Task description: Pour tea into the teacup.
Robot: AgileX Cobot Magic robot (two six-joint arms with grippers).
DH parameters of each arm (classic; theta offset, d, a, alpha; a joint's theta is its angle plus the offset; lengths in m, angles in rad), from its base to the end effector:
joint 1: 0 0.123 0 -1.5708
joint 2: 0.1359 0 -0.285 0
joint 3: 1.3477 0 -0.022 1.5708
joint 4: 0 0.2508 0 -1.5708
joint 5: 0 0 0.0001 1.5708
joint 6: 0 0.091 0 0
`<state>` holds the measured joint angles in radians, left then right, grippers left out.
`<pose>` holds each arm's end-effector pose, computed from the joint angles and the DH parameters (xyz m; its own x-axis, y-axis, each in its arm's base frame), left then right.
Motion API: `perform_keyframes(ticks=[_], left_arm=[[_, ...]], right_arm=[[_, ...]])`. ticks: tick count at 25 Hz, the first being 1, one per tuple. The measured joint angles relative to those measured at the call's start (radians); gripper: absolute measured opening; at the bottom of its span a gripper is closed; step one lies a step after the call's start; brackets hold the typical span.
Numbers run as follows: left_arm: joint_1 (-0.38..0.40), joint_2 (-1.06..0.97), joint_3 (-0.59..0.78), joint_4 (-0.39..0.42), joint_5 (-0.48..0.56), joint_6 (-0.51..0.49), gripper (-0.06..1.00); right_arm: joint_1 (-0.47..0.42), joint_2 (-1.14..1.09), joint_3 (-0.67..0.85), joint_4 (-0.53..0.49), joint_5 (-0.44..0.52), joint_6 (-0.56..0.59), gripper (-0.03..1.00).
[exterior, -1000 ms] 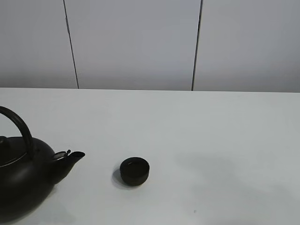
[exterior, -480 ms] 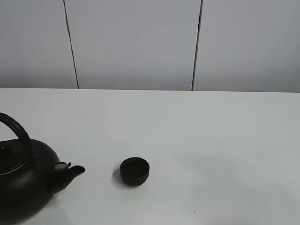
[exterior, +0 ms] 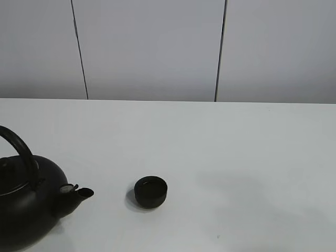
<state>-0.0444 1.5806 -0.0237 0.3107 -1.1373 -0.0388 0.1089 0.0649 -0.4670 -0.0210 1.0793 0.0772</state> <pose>0.1693 -0.0328 0.1275 -0.3135 0.1054 -0.9437 0.3342 0.9425 -0.0058 0.0074 -0.0009 0.2664 -0.5580 0.0066 -0.8298 -0.0560 0.9974 0.0456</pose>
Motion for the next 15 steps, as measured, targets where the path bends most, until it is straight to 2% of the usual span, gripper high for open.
perform_keyframes(ticks=[15], left_arm=[[0.000,0.000,0.027,-0.026,-0.004,-0.030,0.30]], right_arm=[[0.000,0.000,0.000,0.000,0.000,0.000,0.61]])
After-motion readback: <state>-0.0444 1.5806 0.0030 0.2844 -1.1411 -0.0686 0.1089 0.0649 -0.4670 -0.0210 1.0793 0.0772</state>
